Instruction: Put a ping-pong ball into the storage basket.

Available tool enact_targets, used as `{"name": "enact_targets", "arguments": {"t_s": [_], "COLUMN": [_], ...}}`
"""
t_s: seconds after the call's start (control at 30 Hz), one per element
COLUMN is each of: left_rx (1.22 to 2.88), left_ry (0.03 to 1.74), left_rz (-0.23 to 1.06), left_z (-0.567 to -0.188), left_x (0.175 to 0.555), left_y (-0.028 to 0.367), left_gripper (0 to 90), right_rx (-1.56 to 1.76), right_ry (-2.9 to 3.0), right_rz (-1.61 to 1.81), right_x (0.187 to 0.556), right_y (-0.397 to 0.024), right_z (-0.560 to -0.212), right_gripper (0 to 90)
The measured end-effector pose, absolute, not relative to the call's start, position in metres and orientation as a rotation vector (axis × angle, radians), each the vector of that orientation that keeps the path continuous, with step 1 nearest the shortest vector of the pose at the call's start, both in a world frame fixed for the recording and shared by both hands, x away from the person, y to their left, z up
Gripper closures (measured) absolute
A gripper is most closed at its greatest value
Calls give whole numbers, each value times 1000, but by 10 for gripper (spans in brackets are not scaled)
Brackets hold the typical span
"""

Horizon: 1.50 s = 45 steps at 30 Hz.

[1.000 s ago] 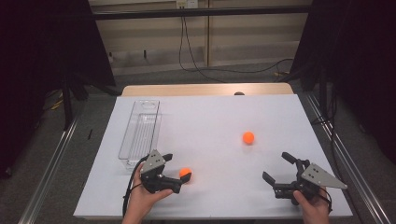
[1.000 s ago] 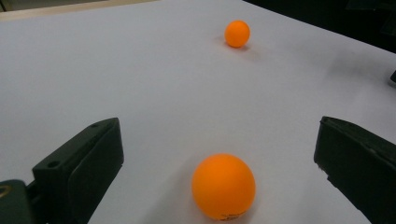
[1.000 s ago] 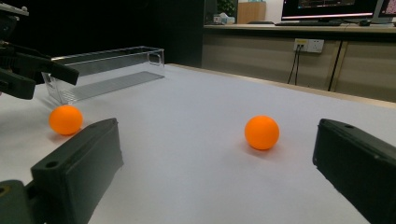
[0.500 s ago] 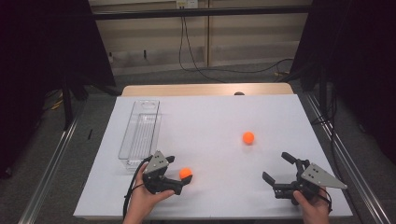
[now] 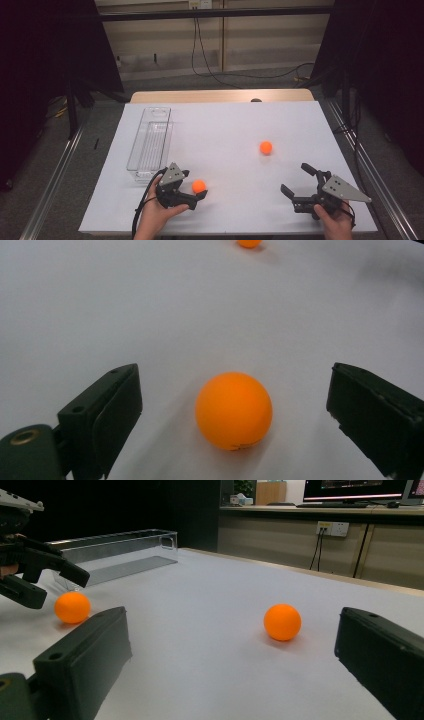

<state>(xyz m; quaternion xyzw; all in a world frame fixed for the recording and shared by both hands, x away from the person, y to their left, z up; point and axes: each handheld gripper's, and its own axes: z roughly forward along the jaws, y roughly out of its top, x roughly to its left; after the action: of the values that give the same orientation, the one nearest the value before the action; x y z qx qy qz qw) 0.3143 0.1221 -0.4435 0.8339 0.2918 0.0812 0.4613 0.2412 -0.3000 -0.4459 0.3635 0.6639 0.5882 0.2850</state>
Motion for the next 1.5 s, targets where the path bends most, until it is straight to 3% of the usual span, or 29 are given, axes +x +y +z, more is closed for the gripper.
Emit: {"name": "enact_targets", "arguments": {"t_s": [1.5], "left_rx": [2151], "left_ry": [731], "left_rz": [132], "left_z": [-454], "left_x": [320], "left_y": [115], "left_gripper": [328], "right_rx": [969], "right_ry": [1781], "right_rz": [1578], "right_x": [241], "right_y": [-300], "right_z": [-446], "right_gripper": [13]}}
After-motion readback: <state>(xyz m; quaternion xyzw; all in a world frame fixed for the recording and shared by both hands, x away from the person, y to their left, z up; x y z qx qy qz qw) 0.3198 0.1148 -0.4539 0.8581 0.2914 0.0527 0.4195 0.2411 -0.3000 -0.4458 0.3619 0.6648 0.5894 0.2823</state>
